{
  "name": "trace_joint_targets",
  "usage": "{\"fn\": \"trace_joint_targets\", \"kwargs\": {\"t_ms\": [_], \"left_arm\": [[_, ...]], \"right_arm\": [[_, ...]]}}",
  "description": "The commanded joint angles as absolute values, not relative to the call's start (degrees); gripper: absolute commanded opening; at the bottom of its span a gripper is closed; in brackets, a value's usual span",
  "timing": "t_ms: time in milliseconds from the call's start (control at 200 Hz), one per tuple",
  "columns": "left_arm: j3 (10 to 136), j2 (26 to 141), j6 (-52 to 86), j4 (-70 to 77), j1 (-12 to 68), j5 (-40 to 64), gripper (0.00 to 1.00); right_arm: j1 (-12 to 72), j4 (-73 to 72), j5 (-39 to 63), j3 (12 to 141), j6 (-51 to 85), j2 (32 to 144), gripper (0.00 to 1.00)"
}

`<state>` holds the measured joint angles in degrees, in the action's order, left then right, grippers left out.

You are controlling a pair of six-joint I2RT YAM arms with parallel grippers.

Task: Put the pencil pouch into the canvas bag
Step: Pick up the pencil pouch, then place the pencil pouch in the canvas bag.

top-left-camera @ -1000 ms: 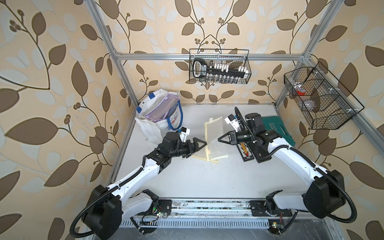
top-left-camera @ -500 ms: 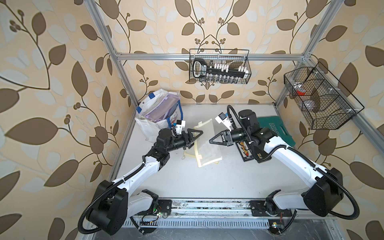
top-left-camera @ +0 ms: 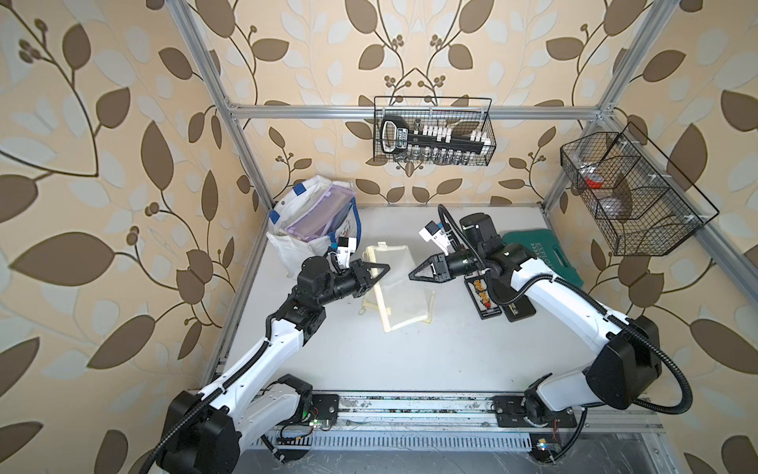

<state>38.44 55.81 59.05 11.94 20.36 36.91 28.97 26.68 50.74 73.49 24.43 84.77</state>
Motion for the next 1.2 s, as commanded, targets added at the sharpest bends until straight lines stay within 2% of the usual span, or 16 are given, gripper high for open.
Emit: {"fn": "trace_joint_targets", "kwargs": {"t_ms": [0, 50, 140, 280, 365, 490, 705, 875, 1195], "left_arm": [[50.28, 52.95, 42.30, -9.22, 19.51, 29.94, 0.00], [56.84, 54.36, 34.75, -20.14, 19.43, 25.05, 0.00], [71.56, 59.93, 23.51, -36.70, 19.33, 13.77, 0.00], [92.88, 72.16, 9.48, -51.89, 19.08, -5.16, 0.00], [103.99, 79.19, 1.96, -55.17, 19.07, -15.57, 0.00], [114.10, 89.19, -9.63, -53.54, 18.92, -29.01, 0.00], [114.78, 100.03, -33.34, -35.11, 16.77, -45.79, 0.00], [112.60, 104.42, -37.99, -26.46, 14.30, -46.55, 0.00], [107.09, 108.40, -27.26, -29.41, 12.75, -33.68, 0.00]], "right_arm": [[28.74, 31.67, 45.18, 78.05, 22.32, 85.02, 0.56], [28.73, 33.66, 43.41, 79.36, 21.48, 85.12, 0.68], [28.61, 35.37, 40.66, 80.80, 20.88, 84.67, 0.85], [28.06, 35.25, 39.86, 80.95, 21.18, 83.94, 0.99], [28.07, 35.41, 39.69, 80.87, 21.36, 83.70, 0.99], [27.77, 36.11, 39.20, 80.86, 21.08, 83.19, 1.00], [26.37, 36.56, 39.52, 80.60, 21.00, 82.31, 1.00], [25.04, 36.56, 39.51, 79.96, 21.00, 81.71, 1.00], [23.05, 35.25, 41.20, 78.85, 21.52, 82.35, 1.00]]}}
